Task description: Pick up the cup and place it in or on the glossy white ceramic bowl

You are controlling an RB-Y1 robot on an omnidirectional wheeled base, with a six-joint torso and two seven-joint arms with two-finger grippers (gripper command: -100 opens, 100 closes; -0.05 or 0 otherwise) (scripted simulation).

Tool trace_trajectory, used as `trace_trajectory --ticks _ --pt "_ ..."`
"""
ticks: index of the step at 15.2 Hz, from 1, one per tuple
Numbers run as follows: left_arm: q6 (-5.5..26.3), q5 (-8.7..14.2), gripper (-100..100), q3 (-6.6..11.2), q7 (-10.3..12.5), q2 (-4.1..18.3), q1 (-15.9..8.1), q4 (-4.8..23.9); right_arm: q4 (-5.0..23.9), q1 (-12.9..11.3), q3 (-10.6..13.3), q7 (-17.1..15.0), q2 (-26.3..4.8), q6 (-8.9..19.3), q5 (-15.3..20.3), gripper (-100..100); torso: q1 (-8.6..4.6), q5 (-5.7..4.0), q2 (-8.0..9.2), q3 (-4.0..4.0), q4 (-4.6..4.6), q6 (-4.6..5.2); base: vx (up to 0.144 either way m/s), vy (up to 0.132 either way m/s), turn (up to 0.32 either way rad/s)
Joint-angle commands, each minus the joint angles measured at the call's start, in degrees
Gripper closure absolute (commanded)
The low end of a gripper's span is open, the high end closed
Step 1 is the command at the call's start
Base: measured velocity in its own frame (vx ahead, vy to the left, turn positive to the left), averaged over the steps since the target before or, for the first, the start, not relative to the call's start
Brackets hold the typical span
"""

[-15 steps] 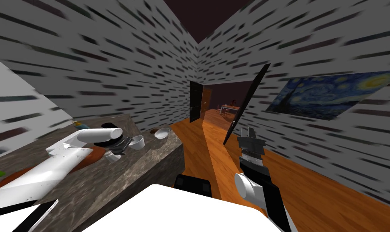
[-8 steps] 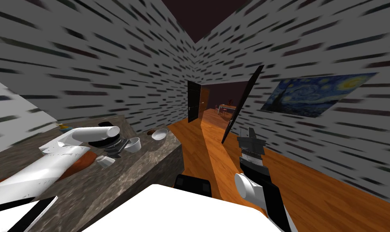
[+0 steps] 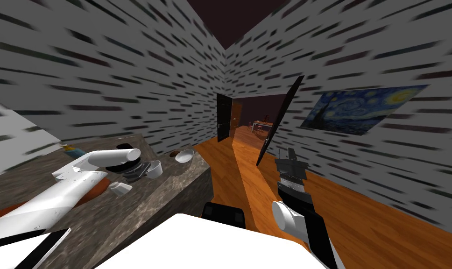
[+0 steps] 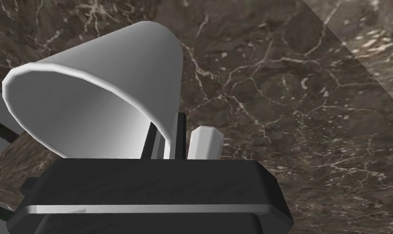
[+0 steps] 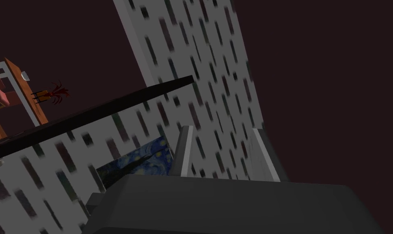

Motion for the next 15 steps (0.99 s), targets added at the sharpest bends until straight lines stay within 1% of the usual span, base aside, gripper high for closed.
trace_trajectory --ticks 1,2,3,4,5,6,10,11,15 --pt "0.00 0.00 100 0.00 0.00 0.00 0.00 0.00 0.00 0.00 0.00 0.00 0.00 0.00 0.00 0 0.00 0.00 0.00 0.00 0.00 0.00 -0.009 0.004 -0.003" --pt "0.29 -0.04 100 -0.14 -0.18 0.04 0.12 0.02 0.00 0.00 0.00 0.00 0.00 0.00 0.00 0 0.09 0.09 0.02 0.06 0.10 0.00 0.000 0.000 0.000" --pt "1.98 0.98 100 0.93 0.41 0.92 0.17 -1.37 0.00 0.00 0.00 0.00 0.00 0.00 0.00 0 0.13 0.10 0.04 0.07 0.10 0.01 0.007 -0.009 0.051" --pt "2.32 1.15 100 1.09 0.47 1.10 0.19 -1.61 0.00 0.01 0.00 0.00 0.00 0.00 0.00 0 0.12 0.06 0.04 0.08 0.11 -0.01 0.016 -0.015 0.064" --pt "1.30 0.68 100 0.50 0.14 0.76 -0.06 -0.70 0.00 0.01 0.00 0.00 0.00 0.00 0.00 0 0.09 0.04 0.03 0.07 0.11 -0.02 0.008 -0.010 0.027" --pt "1.83 2.31 100 1.41 0.31 1.98 0.26 -0.18 0.00 0.00 0.00 0.00 0.00 0.00 0.00 0 0.10 0.08 0.04 0.06 0.09 -0.01 0.072 -0.077 -0.020" --pt "2.22 4.38 100 2.46 0.84 3.59 0.78 -0.01 0.00 0.02 0.01 0.00 0.01 0.00 0.00 0 -0.44 -0.02 -0.57 -0.28 -0.04 0.12 0.144 -0.133 0.001" --pt "2.45 5.70 100 3.13 1.28 4.67 1.13 -0.16 0.00 0.02 0.01 0.00 0.01 0.00 0.00 0 -0.46 -0.02 -0.66 -0.34 -0.07 0.14 0.178 -0.154 0.008" --pt "2.79 8.73 100 4.67 2.48 7.26 1.96 -1.04 -0.01 0.03 0.01 0.00 0.01 -0.01 0.00 0 -0.43 -0.04 -0.91 -0.49 -0.13 0.19 0.187 -0.107 0.018"
